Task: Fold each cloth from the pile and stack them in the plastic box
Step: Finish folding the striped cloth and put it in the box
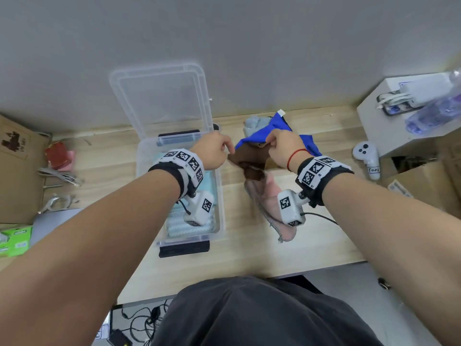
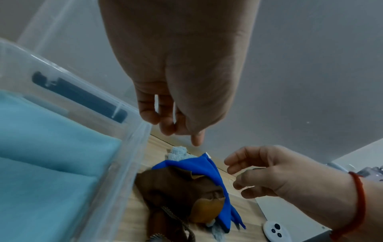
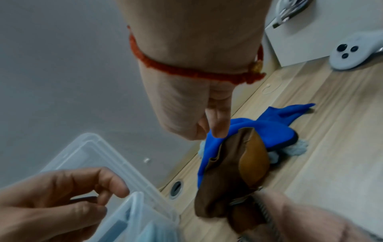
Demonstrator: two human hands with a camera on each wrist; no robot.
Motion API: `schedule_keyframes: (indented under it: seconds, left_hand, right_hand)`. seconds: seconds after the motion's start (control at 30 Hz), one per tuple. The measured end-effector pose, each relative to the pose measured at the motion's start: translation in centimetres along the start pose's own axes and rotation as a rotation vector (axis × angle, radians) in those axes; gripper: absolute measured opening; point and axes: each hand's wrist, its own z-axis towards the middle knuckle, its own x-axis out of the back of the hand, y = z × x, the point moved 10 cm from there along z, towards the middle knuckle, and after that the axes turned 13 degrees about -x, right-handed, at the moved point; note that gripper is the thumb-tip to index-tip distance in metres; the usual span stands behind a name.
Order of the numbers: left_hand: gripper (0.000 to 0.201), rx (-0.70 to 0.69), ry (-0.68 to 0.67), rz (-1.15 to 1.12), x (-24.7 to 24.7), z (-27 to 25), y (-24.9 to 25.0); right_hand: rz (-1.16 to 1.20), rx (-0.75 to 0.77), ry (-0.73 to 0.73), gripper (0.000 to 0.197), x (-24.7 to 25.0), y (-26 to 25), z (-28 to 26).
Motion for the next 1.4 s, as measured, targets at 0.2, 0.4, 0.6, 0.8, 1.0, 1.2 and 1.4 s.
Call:
schedule_keyframes:
  seconds: [0.2,0.4,0.6,0.8,1.0,1.2,1.4]
  left_hand:
    - [0.031,0.03,0.011,-0.01,-3.2,4.3,1.5]
    - [0.049,0.162,-0.022,-0.054,-5.6,7.3,0.2]
    - [0.057,0.187,-0.061,-0.011,-7.0,11.1,-1.2]
    - [0.072,0.207,-0.155,-0.089,-10.4,14.3,-1.3]
    - [0.067,0.24,-0.189,-0.153,-12.3,15.5,-1.9]
    - [0.044,0.177,0.179,-0.257,-6.6,15.9,-1.1]
    - [0.025,0.169,0.491,-0.416,0.6,15.0,1.2]
  right_hand:
    - [-0.116,0.051,-0.066,0.07,-1.4,3.9,3.7]
    - [-0.295,0.198,-0.094,0.084,-2.9,2.8,6.5]
    - [-0.454,0.158,-0.155,0.073,-4.6,4.9,8.1]
    - [-0.434,0.133,-0.198,0.039,-5.7,7.8,8.1]
    - [-0.382,0.095,-0.255,0.047,-6.8,9.5,7.7]
    - [-0.375,0.087,-0.206,0.041,-5.5,8.5,8.2]
    - [-0.379,-0.089,-0.093,0.046,-2.0,8.2,9.1]
